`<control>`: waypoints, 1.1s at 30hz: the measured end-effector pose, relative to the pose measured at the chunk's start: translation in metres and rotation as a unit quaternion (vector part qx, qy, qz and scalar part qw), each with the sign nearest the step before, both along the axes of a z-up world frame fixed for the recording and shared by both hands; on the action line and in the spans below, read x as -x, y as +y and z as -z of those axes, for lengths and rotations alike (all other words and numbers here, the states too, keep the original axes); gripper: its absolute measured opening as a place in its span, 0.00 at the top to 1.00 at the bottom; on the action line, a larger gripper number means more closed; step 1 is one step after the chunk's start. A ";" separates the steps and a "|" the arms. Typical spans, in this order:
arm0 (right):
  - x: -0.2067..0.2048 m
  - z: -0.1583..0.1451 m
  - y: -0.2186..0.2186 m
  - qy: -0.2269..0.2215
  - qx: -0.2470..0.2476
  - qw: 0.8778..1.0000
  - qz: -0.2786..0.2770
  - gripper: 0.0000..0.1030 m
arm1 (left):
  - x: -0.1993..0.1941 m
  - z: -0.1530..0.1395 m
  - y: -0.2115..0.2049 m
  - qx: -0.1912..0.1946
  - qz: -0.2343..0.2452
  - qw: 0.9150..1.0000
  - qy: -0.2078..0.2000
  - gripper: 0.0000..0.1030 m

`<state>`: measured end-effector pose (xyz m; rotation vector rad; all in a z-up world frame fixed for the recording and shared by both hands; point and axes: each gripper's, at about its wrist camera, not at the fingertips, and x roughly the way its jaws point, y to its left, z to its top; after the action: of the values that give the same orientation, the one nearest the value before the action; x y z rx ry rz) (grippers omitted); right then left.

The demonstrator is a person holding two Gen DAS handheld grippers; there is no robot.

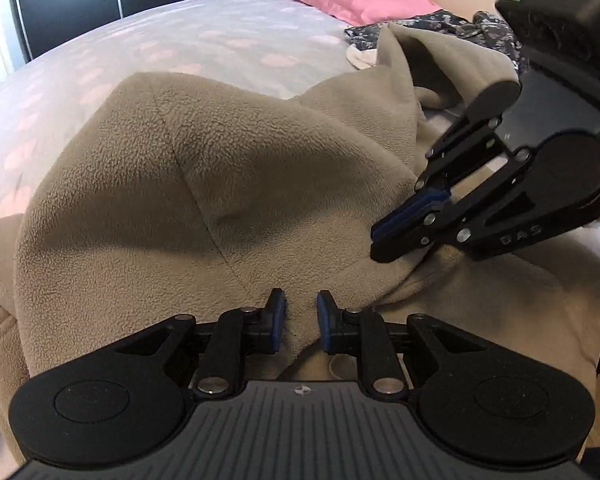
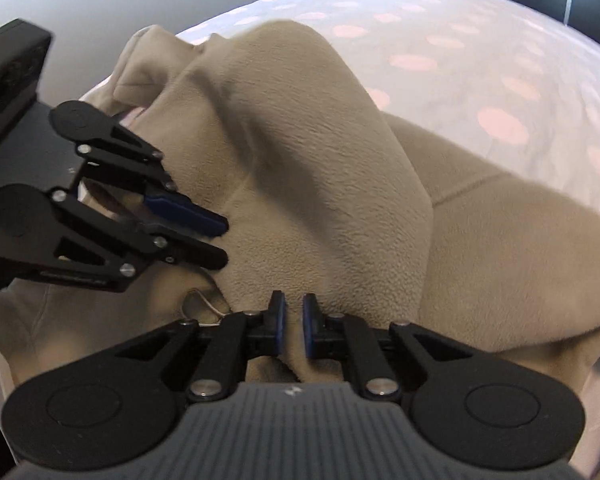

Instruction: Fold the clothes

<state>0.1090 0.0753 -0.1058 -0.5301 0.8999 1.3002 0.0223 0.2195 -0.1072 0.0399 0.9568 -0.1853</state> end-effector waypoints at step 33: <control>-0.050 -0.045 0.090 0.027 -0.063 0.996 0.052 0.84 | -0.004 -0.047 0.061 0.084 -0.010 0.996 0.023 0.77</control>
<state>0.1595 0.1658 -0.0607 -0.3464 0.8729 1.2713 0.0265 0.2805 -0.0606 -0.1284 0.9842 -0.2479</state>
